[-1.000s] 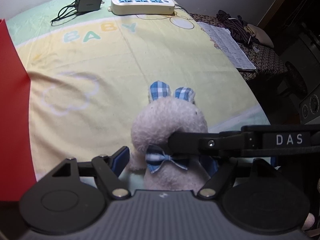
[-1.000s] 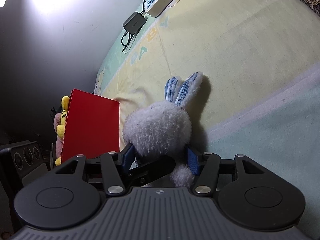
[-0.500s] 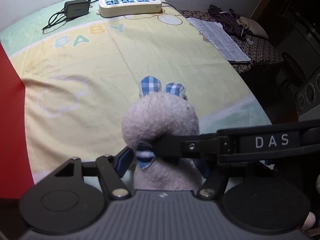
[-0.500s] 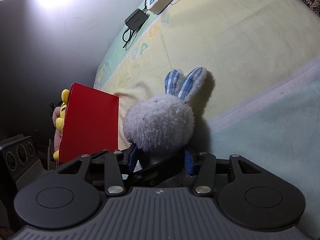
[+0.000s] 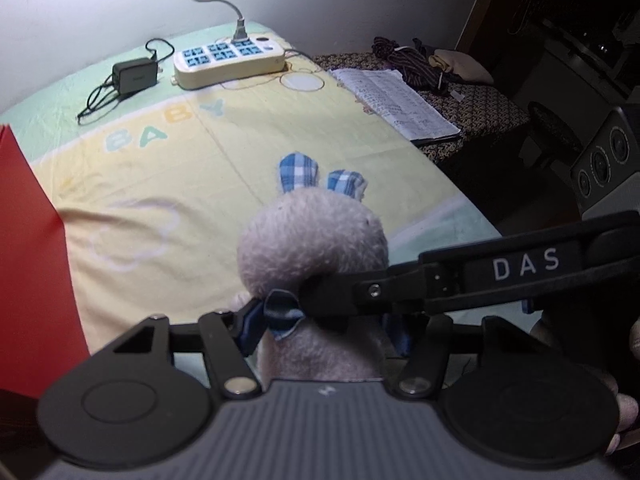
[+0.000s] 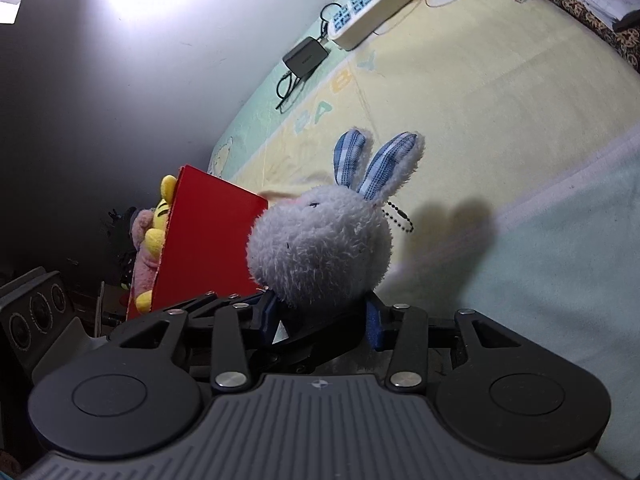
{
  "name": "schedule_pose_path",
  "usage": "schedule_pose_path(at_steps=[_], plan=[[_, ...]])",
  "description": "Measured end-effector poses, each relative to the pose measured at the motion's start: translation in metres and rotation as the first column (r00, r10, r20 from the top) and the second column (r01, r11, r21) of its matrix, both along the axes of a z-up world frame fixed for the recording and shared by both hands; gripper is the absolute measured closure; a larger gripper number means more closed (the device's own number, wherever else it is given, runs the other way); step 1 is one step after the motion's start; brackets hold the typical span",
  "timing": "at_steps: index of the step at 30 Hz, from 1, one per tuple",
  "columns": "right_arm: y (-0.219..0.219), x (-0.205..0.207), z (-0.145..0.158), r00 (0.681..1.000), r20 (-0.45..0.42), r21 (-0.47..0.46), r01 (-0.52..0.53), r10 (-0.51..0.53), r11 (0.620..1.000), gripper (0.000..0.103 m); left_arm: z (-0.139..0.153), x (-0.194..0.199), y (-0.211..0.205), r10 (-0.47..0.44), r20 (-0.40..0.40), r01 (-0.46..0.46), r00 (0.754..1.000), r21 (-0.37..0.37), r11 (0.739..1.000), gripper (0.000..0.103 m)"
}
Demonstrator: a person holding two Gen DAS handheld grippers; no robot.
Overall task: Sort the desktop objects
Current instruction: 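Carry the white bunny over the red box with both grippers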
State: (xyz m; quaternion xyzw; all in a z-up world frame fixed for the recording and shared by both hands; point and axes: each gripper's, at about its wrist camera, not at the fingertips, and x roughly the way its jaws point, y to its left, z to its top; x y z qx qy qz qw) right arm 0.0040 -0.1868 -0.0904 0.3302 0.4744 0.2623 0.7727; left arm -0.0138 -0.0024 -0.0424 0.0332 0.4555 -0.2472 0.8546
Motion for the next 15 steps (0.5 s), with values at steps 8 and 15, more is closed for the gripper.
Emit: schedule_pose_path(at_steps=[8, 15], plan=[[0.058, -0.017, 0.052, 0.984, 0.176, -0.007, -0.005, 0.006, 1.0, 0.058, 0.05, -0.019, 0.066, 0.023, 0.143, -0.016, 0.989, -0.05, 0.999, 0.042], [0.118, -0.023, 0.092, 0.948, 0.316, 0.005, -0.043, 0.039, 0.999, 0.058, 0.089, -0.037, 0.132, 0.084, 0.245, -0.059, 0.966, -0.108, 0.992, 0.04]])
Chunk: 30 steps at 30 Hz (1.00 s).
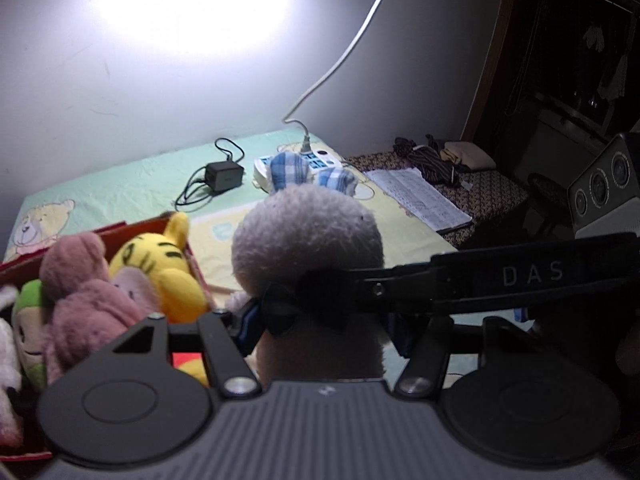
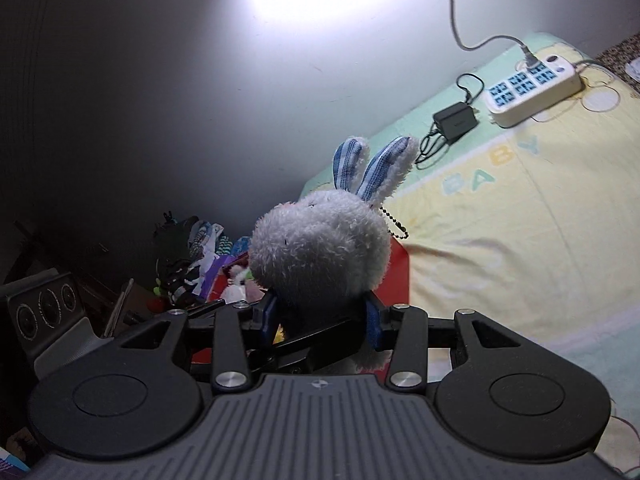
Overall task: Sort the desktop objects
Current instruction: 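Carry the white bunny over the red box with both grippers, then lower the bunny into the box and open both grippers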
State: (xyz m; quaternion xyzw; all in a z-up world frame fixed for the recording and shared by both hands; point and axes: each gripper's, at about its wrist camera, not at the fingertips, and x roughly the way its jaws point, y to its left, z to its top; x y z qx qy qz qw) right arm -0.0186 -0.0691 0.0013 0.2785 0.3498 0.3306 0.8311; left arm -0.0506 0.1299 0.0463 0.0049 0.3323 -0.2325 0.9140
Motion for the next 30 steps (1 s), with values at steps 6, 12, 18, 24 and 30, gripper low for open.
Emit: schedule_pose_path(at_steps=[6, 12, 18, 24, 30], plan=[[0.056, 0.009, 0.009, 0.996, 0.06, 0.01, -0.066, 0.066, 0.998, 0.058, 0.013, -0.005, 0.06, 0.085, 0.038, -0.085, 0.996, -0.01, 0.996, 0.039], [0.117, 0.021, 0.006, 0.986, 0.067, 0.003, -0.154, 0.153, 0.988, 0.058, 0.011, -0.005, 0.118, 0.19, 0.025, -0.189, 0.982, -0.009, 0.982, 0.039], [0.167, 0.026, 0.001, 0.973, 0.059, -0.024, -0.224, 0.225, 0.974, 0.058, 0.001, -0.004, 0.164, 0.264, -0.005, -0.264, 0.965, -0.017, 0.964, 0.039], [0.195, 0.029, -0.007, 0.966, 0.034, -0.061, -0.253, 0.256, 0.965, 0.058, -0.013, -0.001, 0.196, 0.292, -0.043, -0.293, 0.956, -0.029, 0.956, 0.039], [0.208, 0.034, -0.018, 0.963, 0.004, -0.094, -0.267, 0.269, 0.959, 0.058, -0.03, 0.006, 0.214, 0.298, -0.08, -0.302, 0.951, -0.03, 0.953, 0.039]])
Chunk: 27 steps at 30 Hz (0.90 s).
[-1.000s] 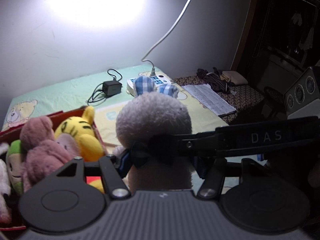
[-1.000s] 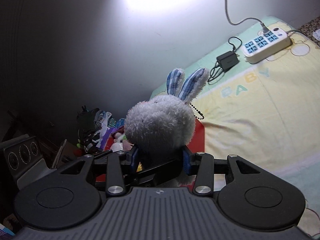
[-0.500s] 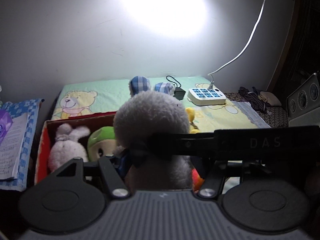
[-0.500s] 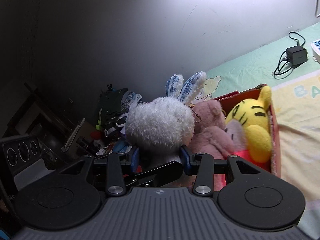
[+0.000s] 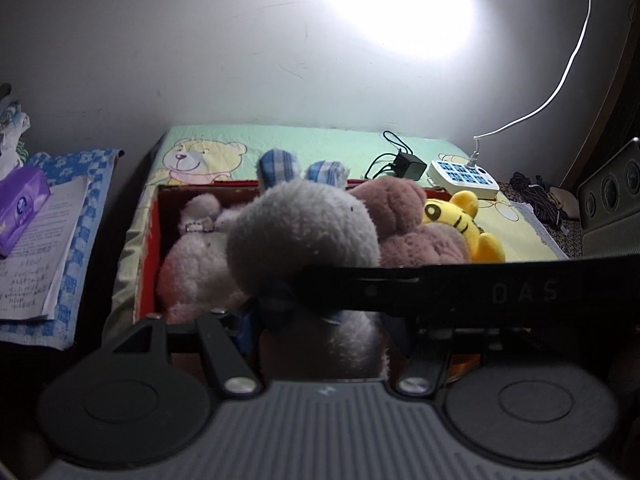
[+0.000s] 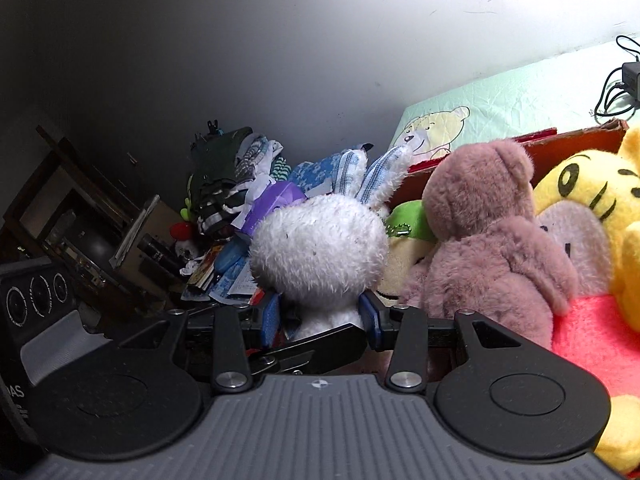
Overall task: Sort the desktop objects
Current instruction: 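Lower the bunny into the box and open both grippers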
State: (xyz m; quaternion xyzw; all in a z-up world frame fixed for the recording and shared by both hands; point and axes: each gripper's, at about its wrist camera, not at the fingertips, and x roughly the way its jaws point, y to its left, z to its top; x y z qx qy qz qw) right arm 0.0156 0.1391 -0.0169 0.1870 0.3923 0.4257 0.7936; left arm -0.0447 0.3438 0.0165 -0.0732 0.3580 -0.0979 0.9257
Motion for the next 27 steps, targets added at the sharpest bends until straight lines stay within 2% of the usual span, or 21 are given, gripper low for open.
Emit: schedule_pose_path(at_steps=[6, 10, 19, 21, 23, 27], plan=[[0.007, -0.001, -0.002, 1.0, 0.016, -0.06, -0.016, 0.017, 0.998, 0.058, -0.011, 0.006, 0.006, -0.013, -0.04, 0.013, 0.999, -0.01, 1.0, 0.037], [0.013, -0.003, -0.003, 0.999, 0.021, -0.114, -0.024, 0.027, 0.993, 0.058, -0.017, 0.006, 0.0, -0.027, -0.053, 0.028, 0.998, 0.021, 0.999, 0.034], [0.013, -0.005, -0.003, 1.0, 0.013, -0.122, -0.004, 0.006, 0.993, 0.054, -0.015, 0.006, -0.003, -0.031, -0.072, 0.033, 0.997, 0.032, 0.999, 0.029], [0.009, -0.006, -0.001, 1.0, 0.01, -0.109, 0.009, -0.008, 0.994, 0.054, -0.012, 0.003, -0.004, -0.031, -0.074, 0.033, 0.997, 0.031, 0.999, 0.026], [0.004, -0.008, 0.003, 1.0, 0.016, -0.101, 0.024, -0.022, 0.995, 0.054, -0.008, 0.001, -0.006, -0.025, -0.07, 0.028, 0.997, 0.044, 0.999, 0.017], [-0.005, -0.016, 0.012, 0.998, 0.04, -0.095, 0.06, -0.057, 0.994, 0.053, 0.0, -0.006, -0.012, -0.017, -0.06, 0.022, 0.998, 0.073, 0.997, 0.015]])
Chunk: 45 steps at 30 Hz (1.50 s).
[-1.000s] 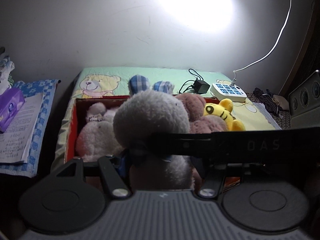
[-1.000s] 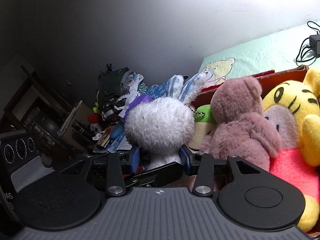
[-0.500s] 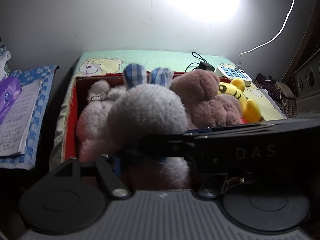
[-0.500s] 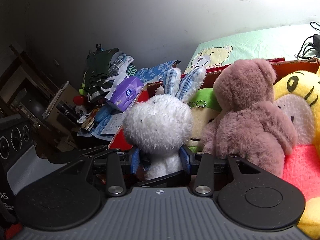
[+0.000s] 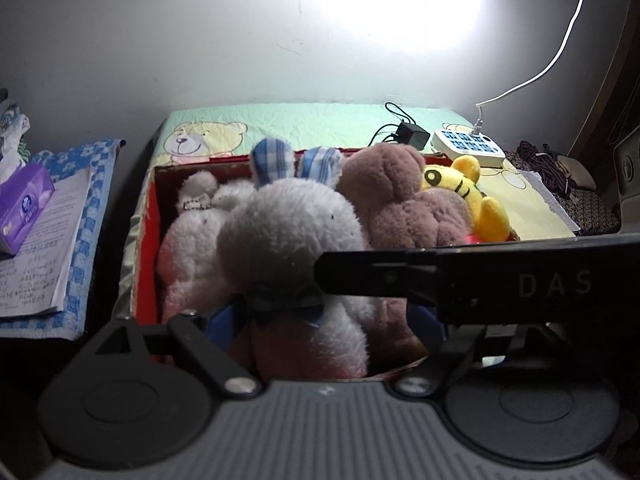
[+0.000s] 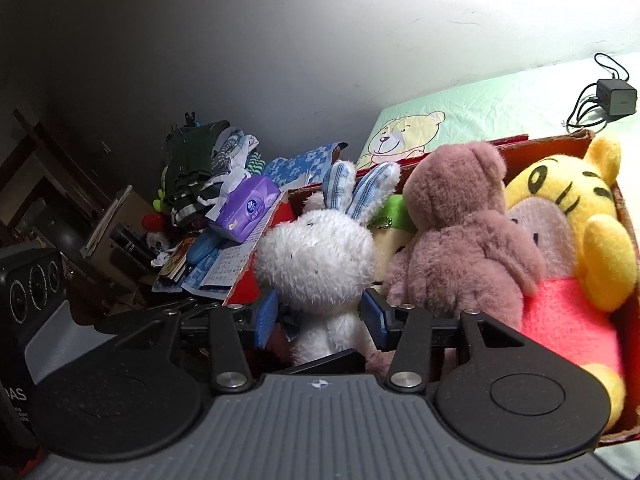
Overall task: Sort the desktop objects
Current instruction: 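Lower the bunny into the box and open both grippers, then pull both grippers back from the box over the empty sheet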
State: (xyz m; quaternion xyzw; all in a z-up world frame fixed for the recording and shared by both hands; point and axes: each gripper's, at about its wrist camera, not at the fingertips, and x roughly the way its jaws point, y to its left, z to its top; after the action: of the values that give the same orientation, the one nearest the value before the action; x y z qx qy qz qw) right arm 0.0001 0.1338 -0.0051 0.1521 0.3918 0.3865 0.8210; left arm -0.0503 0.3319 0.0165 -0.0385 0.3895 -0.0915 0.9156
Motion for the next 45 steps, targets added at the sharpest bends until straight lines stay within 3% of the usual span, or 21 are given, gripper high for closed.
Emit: schedule_pose_path(at_steps=[8, 17, 26, 30, 36, 40, 45], plan=[[-0.027, -0.01, 0.01, 0.994, 0.008, -0.009, 0.106, -0.106, 0.994, 0.052, 0.011, -0.002, -0.016, 0.042, -0.018, -0.041, 0.999, 0.07, 0.997, 0.006], [-0.047, -0.026, 0.017, 0.982, 0.062, -0.029, 0.179, -0.177, 0.983, 0.052, 0.014, -0.007, -0.039, 0.05, -0.051, -0.044, 0.997, 0.125, 0.991, 0.005], [-0.071, -0.038, 0.01, 0.966, 0.049, -0.011, 0.255, -0.255, 0.967, 0.052, 0.011, -0.009, -0.055, 0.083, -0.083, -0.07, 0.993, 0.147, 0.987, 0.005], [-0.082, -0.045, 0.016, 0.958, 0.095, -0.04, 0.276, -0.272, 0.96, 0.052, 0.015, -0.012, -0.068, 0.11, -0.077, -0.096, 0.991, 0.173, 0.98, 0.005], [-0.108, -0.045, 0.02, 0.942, 0.156, -0.128, 0.318, -0.298, 0.939, 0.052, 0.024, -0.01, -0.105, 0.135, -0.064, -0.119, 0.989, 0.212, 0.97, 0.005], [-0.139, -0.043, 0.018, 0.929, 0.149, -0.156, 0.361, -0.34, 0.919, 0.052, 0.026, -0.005, -0.141, 0.135, -0.073, -0.115, 0.988, 0.229, 0.967, 0.005], [-0.187, -0.043, 0.014, 0.894, 0.146, -0.206, 0.447, -0.424, 0.871, 0.047, 0.032, -0.008, -0.19, 0.09, -0.044, -0.077, 0.995, 0.244, 0.967, 0.004]])
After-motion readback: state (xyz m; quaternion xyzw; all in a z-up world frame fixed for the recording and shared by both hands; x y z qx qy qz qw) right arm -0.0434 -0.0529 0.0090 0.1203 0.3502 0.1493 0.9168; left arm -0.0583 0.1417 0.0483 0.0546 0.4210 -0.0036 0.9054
